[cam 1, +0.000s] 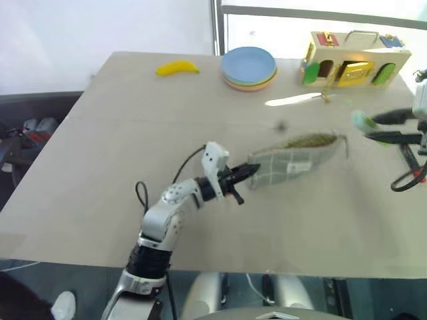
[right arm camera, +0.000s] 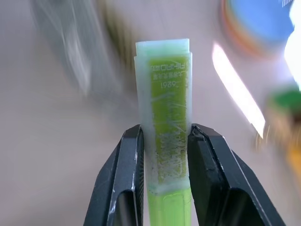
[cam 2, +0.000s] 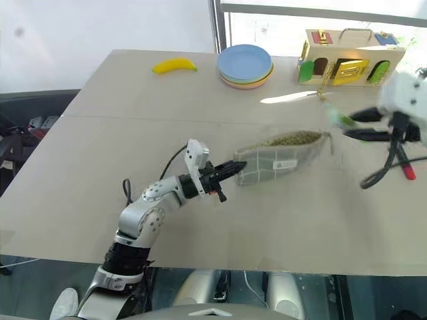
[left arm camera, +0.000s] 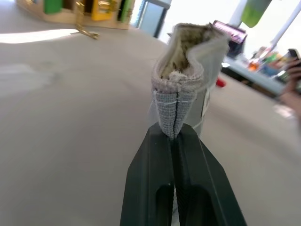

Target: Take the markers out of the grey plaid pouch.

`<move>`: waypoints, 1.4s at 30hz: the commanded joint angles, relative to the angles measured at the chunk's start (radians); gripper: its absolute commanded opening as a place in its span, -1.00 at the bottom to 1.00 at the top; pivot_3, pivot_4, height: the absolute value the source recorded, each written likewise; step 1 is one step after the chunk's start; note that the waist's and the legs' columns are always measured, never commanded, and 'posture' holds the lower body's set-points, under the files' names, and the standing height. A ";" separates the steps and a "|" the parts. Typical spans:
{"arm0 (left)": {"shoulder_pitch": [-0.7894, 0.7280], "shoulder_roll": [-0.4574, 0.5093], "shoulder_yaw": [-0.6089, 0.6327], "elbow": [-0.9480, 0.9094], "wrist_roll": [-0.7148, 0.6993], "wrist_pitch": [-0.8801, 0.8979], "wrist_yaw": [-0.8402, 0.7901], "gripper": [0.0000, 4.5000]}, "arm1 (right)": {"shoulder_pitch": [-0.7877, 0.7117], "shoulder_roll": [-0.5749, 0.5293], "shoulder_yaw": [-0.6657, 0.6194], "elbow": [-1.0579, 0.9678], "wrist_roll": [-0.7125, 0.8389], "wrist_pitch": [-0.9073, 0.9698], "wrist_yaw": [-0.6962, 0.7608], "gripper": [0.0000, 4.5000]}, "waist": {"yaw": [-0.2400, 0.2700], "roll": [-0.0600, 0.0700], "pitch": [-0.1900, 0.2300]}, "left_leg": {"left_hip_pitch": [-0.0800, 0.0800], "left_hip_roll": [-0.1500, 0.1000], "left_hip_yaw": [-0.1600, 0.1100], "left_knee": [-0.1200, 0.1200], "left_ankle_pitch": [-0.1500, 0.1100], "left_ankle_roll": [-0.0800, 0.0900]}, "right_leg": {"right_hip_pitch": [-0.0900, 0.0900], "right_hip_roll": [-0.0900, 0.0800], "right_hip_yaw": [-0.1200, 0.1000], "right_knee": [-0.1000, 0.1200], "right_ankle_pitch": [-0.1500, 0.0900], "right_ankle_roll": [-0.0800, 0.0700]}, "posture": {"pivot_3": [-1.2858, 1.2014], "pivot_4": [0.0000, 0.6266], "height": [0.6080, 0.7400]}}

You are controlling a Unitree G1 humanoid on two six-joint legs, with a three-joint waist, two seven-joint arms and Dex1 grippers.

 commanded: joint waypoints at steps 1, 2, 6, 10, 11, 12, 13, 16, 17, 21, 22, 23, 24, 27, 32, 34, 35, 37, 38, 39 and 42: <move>0.021 0.032 -0.006 -0.083 0.045 -0.053 0.003 -1.00 | 0.093 0.000 0.028 0.063 -0.089 -0.060 -0.049 -0.64 | -0.002 0.001 0.000 | 0.000 0.000 0.000 0.000 0.000 0.000 | 0.000 0.000 0.000 0.000 0.000 0.000 | 0.03 -0.52 1.00; 0.026 0.045 -0.014 -0.096 0.055 -0.063 -0.003 -1.00 | 0.116 0.005 0.050 0.089 -0.122 -0.089 -0.067 -0.64 | -0.004 0.001 0.000 | 0.000 0.000 0.001 0.000 0.000 0.000 | 0.000 0.000 0.001 0.000 0.000 0.000 | 0.03 -0.52 1.00; 0.033 0.068 -0.025 -0.146 0.076 -0.079 -0.002 -1.00 | 0.153 0.062 0.141 0.217 -0.223 -0.187 -0.139 -0.64 | -0.002 0.002 0.000 | 0.001 0.000 0.001 0.001 0.000 0.000 | 0.000 0.002 0.000 0.001 0.000 0.000 | 0.03 -0.52 1.00; 0.026 0.074 -0.013 -0.172 0.097 -0.085 0.023 -1.00 | 0.127 0.111 0.179 0.284 -0.262 -0.232 -0.183 -0.06 | -0.001 0.003 0.000 | 0.001 0.000 0.001 0.003 0.000 0.000 | 0.001 0.002 0.000 0.002 0.000 0.000 | 0.03 -0.52 1.00; 0.025 0.079 -0.009 -0.173 0.109 -0.094 0.028 -1.00 | 0.129 0.111 0.180 0.283 -0.264 -0.233 -0.180 0.12 | -0.001 0.003 0.000 | 0.001 0.000 0.001 0.004 0.000 0.000 | 0.001 0.003 0.000 0.002 0.000 0.000 | 0.03 -0.52 1.00; 0.024 0.084 -0.006 -0.171 0.122 -0.107 0.033 -1.00 | 0.134 0.109 0.170 0.271 -0.255 -0.226 -0.171 0.33 | -0.001 0.003 0.000 | 0.001 0.000 0.001 0.004 0.000 0.000 | 0.001 0.003 0.000 0.002 0.000 0.000 | 0.03 -0.52 1.00; 0.022 0.091 -0.004 -0.167 0.142 -0.128 0.039 -1.00 | 0.141 0.106 0.147 0.244 -0.218 -0.186 -0.148 0.49 | -0.001 0.003 0.000 | 0.001 0.000 0.001 0.004 0.000 0.000 | 0.001 0.004 0.000 0.002 0.000 0.000 | 0.03 -0.52 1.00; 0.011 0.104 0.007 -0.152 0.195 -0.189 0.068 -1.00 | 0.164 0.093 0.074 0.162 -0.114 -0.110 -0.085 0.88 | 0.000 0.003 0.001 | 0.001 0.000 0.001 0.004 0.000 0.000 | 0.001 0.005 0.000 0.002 0.000 0.000 | 0.03 -0.52 1.00; 0.009 0.109 0.009 -0.148 0.214 -0.213 0.077 -1.00 | 0.166 0.100 0.045 0.139 -0.082 -0.091 -0.084 0.88 | 0.000 0.003 0.001 | 0.001 0.000 0.001 0.004 0.000 0.000 | 0.001 0.005 0.000 0.002 0.000 0.001 | 0.03 -0.52 1.00; 0.037 0.163 0.046 -0.122 0.331 -0.349 0.130 -1.00 | 0.190 0.205 -0.091 0.015 0.101 0.022 -0.124 0.88 | -0.001 0.003 0.001 | 0.001 0.001 0.001 0.004 0.000 0.000 | 0.002 0.005 0.000 0.002 0.000 0.001 | 0.03 -0.52 1.00; 0.046 0.178 0.064 -0.113 0.354 -0.373 0.147 -1.00 | 0.217 0.228 -0.118 -0.022 0.135 0.050 -0.132 0.88 | 0.000 0.003 0.001 | 0.002 0.001 0.001 0.004 0.000 0.000 | 0.003 0.006 0.000 0.002 0.000 0.001 | 0.03 -0.52 1.00; 0.057 0.194 0.082 -0.106 0.370 -0.394 0.156 -1.00 | 0.252 0.250 -0.147 -0.061 0.171 0.080 -0.137 0.88 | 0.000 0.003 0.001 | 0.002 0.001 0.000 0.004 0.000 0.000 | 0.003 0.006 0.000 0.002 0.000 0.001 | 0.03 -0.52 1.00; 0.069 0.207 0.096 -0.101 0.378 -0.408 0.159 -1.00 | 0.284 0.268 -0.172 -0.094 0.199 0.103 -0.142 0.88 | 0.004 0.002 0.001 | 0.002 0.001 0.000 0.004 0.000 0.000 | 0.003 0.006 0.000 0.002 0.000 0.001 | 0.03 -0.52 1.00; 0.118 0.242 0.119 -0.074 0.403 -0.451 0.163 -1.00 | 0.378 0.329 -0.247 -0.181 0.283 0.153 -0.164 0.88 | 0.009 0.003 0.001 | 0.000 0.001 -0.001 0.004 0.000 0.000 | 0.002 0.005 -0.001 0.001 0.000 0.001 | 0.03 -0.52 1.00; 0.208 0.290 0.058 0.012 0.380 -0.483 0.034 -0.38 | 0.528 0.493 -0.270 -0.238 0.311 0.134 -0.270 0.91 | 0.012 -0.001 -0.001 | 0.002 0.001 -0.001 0.004 -0.001 0.001 | 0.003 0.003 -0.001 0.001 0.000 0.000 | 0.03 -0.52 1.00; 0.230 0.275 0.087 0.005 0.306 -0.416 0.017 -0.18 | 0.565 0.526 -0.243 -0.248 0.287 0.109 -0.286 0.91 | 0.010 0.001 -0.001 | 0.002 0.001 -0.001 0.003 -0.001 0.001 | 0.003 0.003 -0.001 0.002 0.000 0.000 | 0.03 -0.52 1.00; 0.243 0.273 0.109 -0.011 0.268 -0.384 0.008 -0.18 | 0.583 0.536 -0.238 -0.254 0.280 0.094 -0.285 0.91 | 0.009 0.001 -0.001 | 0.001 0.001 -0.001 0.003 -0.001 0.001 | 0.002 0.002 -0.001 0.002 0.000 0.000 | 0.03 -0.52 1.00; 0.277 0.277 0.154 -0.069 0.175 -0.306 -0.011 -0.18 | 0.606 0.556 -0.246 -0.256 0.279 0.054 -0.285 0.91 | 0.004 0.001 -0.001 | 0.001 0.001 -0.001 0.004 -0.001 0.001 | 0.002 0.001 -0.001 0.003 0.000 0.000 | 0.03 -0.52 1.00; 0.300 0.282 0.180 -0.114 0.108 -0.246 -0.022 -0.18 | 0.612 0.574 -0.265 -0.250 0.291 0.021 -0.281 0.91 | 0.000 0.000 -0.001 | 0.002 0.001 -0.001 0.004 -0.001 0.002 | 0.002 0.001 -0.001 0.003 0.000 0.000 | 0.03 -0.52 1.00; 0.330 0.292 0.213 -0.165 0.036 -0.188 -0.036 -0.18 | 0.626 0.585 -0.284 -0.239 0.304 -0.013 -0.262 0.91 | -0.001 0.001 -0.001 | 0.002 0.001 -0.001 0.004 -0.002 0.003 | 0.002 0.001 -0.001 0.004 0.000 0.000 | 0.03 -0.52 1.00; 0.424 0.345 0.302 -0.298 -0.119 -0.035 -0.053 -0.18 | 0.690 0.573 -0.319 -0.198 0.296 -0.078 -0.202 0.91 | -0.003 0.001 -0.001 | 0.003 0.001 -0.001 0.003 -0.001 0.003 | 0.003 0.001 -0.001 0.004 0.000 0.000 | 0.03 -0.52 1.00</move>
